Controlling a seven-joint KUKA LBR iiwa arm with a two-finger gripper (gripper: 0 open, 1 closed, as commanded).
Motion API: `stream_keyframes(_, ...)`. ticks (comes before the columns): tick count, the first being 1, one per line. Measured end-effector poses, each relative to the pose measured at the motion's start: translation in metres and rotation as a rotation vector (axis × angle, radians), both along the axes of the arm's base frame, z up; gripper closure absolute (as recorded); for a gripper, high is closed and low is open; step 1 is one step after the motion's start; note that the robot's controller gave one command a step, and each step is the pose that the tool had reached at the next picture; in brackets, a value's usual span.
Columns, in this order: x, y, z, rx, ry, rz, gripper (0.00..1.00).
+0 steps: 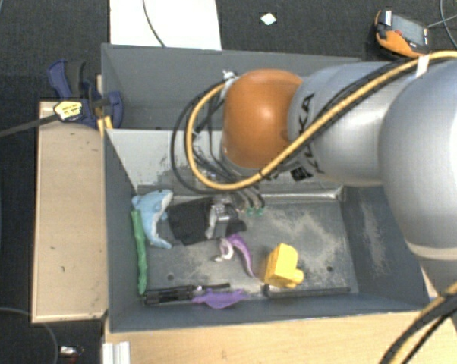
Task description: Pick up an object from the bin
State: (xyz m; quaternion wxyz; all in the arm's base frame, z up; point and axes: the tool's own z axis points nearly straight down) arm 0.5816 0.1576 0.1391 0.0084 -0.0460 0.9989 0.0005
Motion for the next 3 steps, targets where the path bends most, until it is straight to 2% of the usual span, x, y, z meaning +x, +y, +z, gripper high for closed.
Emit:
stream_keyframes(1, -0.004, -0.038, -0.039, 0.001, 0.02, -0.383, 0.0)
stream_keyframes(2, 0.006, -0.018, -0.068, 0.002, 0.001, -0.061, 0.0)
stream_keyframes(3, 0.007, 0.032, -0.067, 0.004, 0.005, -0.089, 1.0)
